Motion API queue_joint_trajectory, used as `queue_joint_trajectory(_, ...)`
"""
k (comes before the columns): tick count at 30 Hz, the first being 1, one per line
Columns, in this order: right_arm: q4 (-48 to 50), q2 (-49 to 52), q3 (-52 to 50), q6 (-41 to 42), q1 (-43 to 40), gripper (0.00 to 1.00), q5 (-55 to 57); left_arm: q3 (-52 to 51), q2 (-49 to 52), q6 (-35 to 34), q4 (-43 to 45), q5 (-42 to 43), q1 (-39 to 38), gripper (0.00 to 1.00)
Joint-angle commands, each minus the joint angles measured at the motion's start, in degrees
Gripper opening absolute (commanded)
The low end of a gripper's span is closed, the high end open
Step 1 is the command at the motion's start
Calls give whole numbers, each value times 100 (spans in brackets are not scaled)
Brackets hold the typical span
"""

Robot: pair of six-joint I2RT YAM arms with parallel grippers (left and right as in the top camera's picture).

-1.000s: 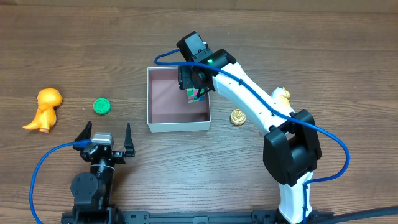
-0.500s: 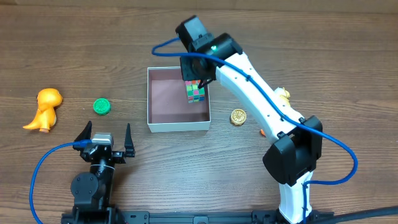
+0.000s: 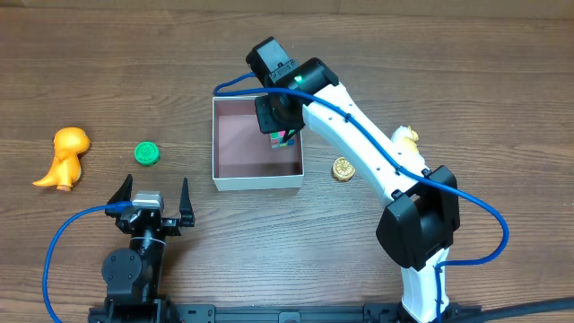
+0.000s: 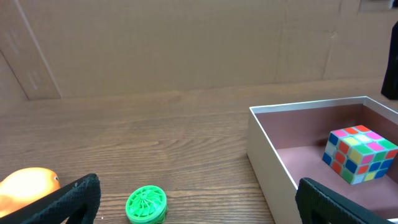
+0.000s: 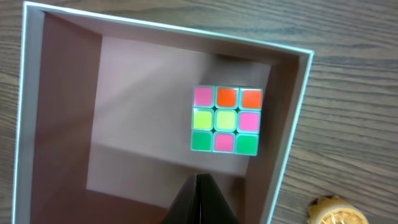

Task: Pack container
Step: 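Lower the cube into the box and open the right gripper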

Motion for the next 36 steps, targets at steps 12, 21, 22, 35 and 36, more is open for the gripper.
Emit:
queue_joint_trajectory(12,828,-52,-1217,9,7,4,-11,-17,-11,87,2,98,46,100)
queue_joint_trajectory(21,935,-52,-1309,11,7,4,-7,-17,-11,87,2,98,46,100)
queue_joint_trajectory(22,968,-52,-1309,11,7,4,-9,-17,-11,87,2,98,46,100)
queue_joint_trajectory(35,1126,-52,-1309,181,7,4,155,-17,-11,87,2,98,46,100)
queue_joint_trajectory(36,1126,-52,-1309,181,7,4,153,-17,-11,87,2,98,46,100)
